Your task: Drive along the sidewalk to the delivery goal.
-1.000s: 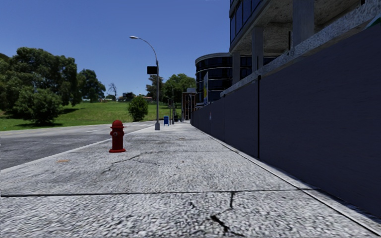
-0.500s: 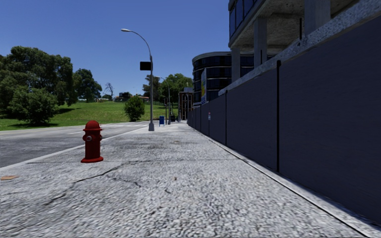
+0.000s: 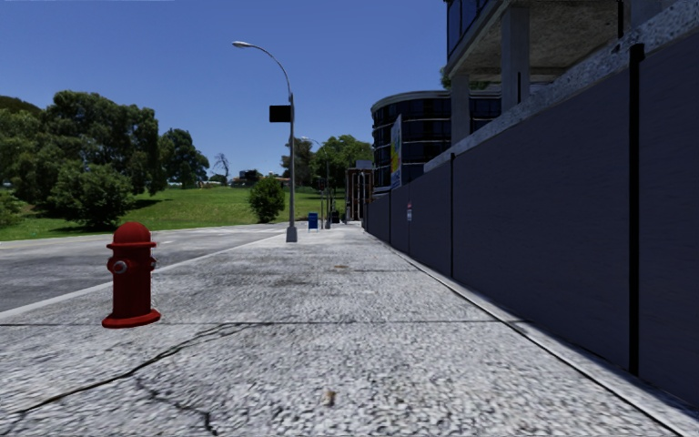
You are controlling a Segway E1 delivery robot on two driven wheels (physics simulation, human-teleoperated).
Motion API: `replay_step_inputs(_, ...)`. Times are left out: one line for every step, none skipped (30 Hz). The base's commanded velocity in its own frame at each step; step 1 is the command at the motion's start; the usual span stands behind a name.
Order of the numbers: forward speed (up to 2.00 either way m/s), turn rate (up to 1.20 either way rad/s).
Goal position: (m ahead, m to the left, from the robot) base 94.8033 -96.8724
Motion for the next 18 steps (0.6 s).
replay_step_inputs(2.0,0.0)
replay_step_inputs(2.0,0.0)
replay_step_inputs(2.0,0.0)
replay_step_inputs(2.0,0.0)
replay_step_inputs(2.0,0.0)
replay_step_inputs(2.0,0.0)
replay_step_inputs(2.0,0.0)
replay_step_inputs(2.0,0.0)
replay_step_inputs(2.0,0.0)
replay_step_inputs(2.0,0.0)
replay_step_inputs(2.0,0.0)
replay_step_inputs(2.0,0.0)
replay_step_inputs(2.0,0.0)
replay_step_inputs(2.0,0.0)
replay_step_inputs(2.0,0.0)
replay_step_inputs(2.0,0.0)
replay_step_inputs(2.0,0.0)
replay_step_inputs(2.0,0.0)
